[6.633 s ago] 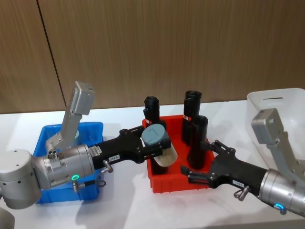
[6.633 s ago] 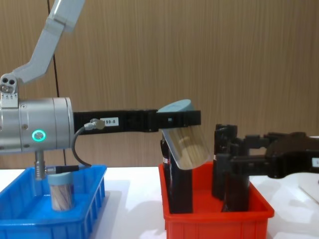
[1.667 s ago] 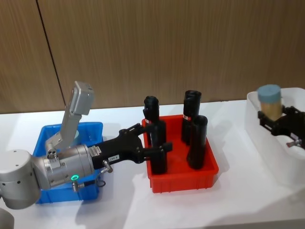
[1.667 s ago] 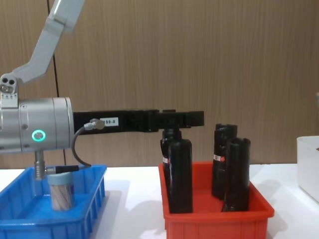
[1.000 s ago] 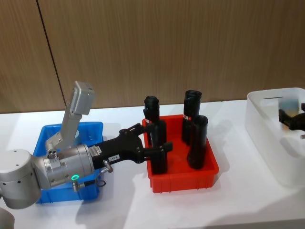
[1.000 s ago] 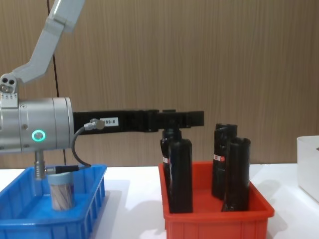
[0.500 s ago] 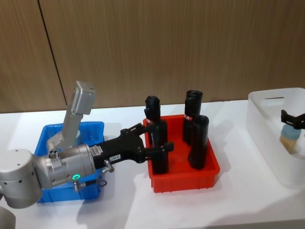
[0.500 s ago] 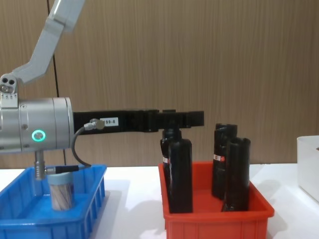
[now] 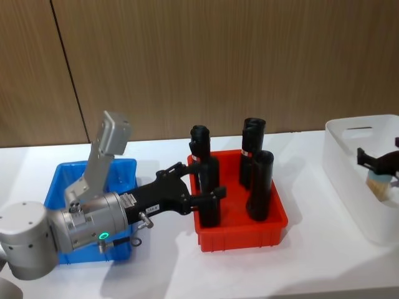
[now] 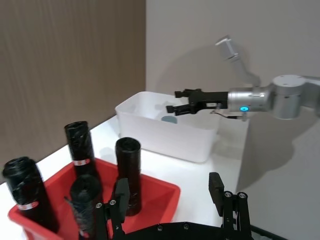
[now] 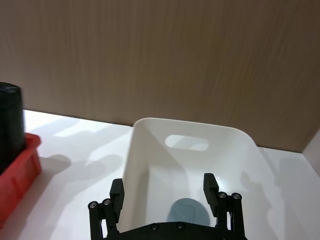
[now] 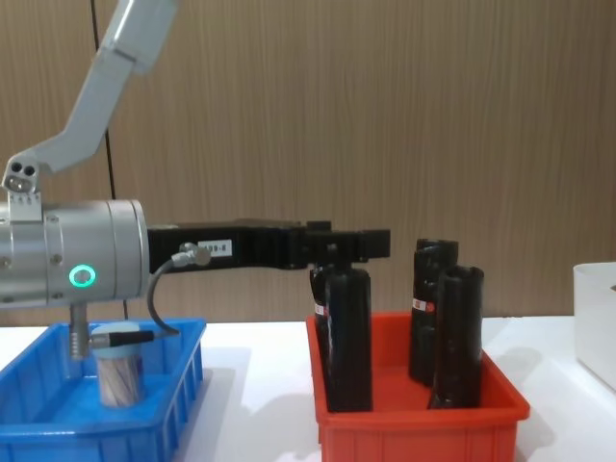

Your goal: Pick the cotton swabs from the blue box and place them into the white box.

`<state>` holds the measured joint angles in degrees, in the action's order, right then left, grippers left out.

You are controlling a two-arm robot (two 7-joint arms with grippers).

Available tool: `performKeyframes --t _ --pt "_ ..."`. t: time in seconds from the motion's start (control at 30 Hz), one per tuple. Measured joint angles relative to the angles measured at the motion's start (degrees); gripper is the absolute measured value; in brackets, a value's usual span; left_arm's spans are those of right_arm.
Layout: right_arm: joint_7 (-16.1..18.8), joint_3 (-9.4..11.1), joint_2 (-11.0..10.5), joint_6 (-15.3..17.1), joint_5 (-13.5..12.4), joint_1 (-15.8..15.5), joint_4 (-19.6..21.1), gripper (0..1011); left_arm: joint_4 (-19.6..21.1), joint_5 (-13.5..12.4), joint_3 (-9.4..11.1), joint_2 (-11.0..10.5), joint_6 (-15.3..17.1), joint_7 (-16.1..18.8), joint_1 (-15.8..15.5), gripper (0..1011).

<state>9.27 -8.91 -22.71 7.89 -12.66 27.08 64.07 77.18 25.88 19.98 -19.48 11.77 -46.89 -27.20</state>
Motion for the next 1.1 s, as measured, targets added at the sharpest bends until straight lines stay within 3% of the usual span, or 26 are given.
performKeyframes --t 1.1 --pt "-3.7 -2.7 2.3 -4.0 -2.6 -18.9 25.2 1001 8.6 -7.7 3.3 -1.3 -5.9 24.9 7.3 1004"
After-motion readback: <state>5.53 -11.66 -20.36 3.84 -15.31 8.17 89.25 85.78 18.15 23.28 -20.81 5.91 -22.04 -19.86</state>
